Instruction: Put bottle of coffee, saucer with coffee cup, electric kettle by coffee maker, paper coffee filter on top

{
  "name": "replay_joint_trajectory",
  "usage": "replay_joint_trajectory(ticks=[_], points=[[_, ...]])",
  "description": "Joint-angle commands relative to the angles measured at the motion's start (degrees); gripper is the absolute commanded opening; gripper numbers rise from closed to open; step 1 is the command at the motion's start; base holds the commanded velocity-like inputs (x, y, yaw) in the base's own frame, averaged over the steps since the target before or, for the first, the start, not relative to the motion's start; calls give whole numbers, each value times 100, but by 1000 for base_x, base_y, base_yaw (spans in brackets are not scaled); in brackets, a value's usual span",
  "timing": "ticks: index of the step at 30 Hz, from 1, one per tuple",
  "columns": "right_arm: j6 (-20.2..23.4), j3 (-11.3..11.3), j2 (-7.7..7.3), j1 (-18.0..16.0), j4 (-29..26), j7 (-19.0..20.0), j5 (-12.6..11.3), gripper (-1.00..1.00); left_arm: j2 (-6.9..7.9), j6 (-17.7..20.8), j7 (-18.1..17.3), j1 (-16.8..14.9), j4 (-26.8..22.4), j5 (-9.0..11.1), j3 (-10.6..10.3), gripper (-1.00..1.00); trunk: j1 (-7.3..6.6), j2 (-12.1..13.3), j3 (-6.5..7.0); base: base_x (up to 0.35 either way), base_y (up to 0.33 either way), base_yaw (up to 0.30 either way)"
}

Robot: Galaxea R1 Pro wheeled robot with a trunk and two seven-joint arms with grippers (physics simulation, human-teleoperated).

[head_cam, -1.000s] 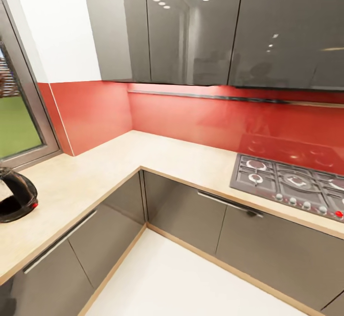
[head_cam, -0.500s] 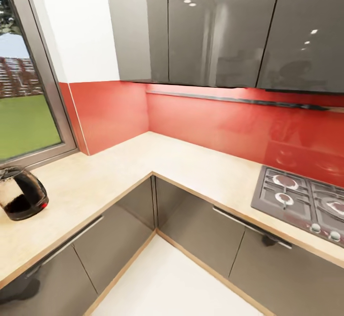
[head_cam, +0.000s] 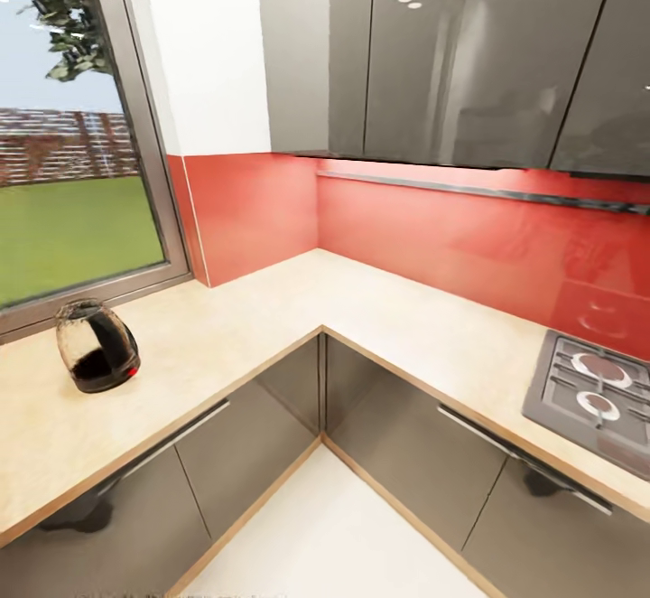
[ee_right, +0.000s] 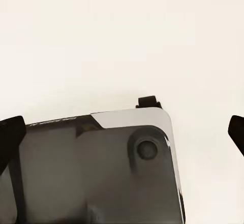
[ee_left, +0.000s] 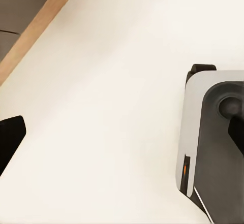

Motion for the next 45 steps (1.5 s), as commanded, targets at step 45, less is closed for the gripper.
replay_joint_trajectory(ticks=[45], points=[[-6,49,-143,-5,3,27,-51,100,1,-20,-20,-7,7,-51,50,100,3,-12,-51,-36,-50,279]])
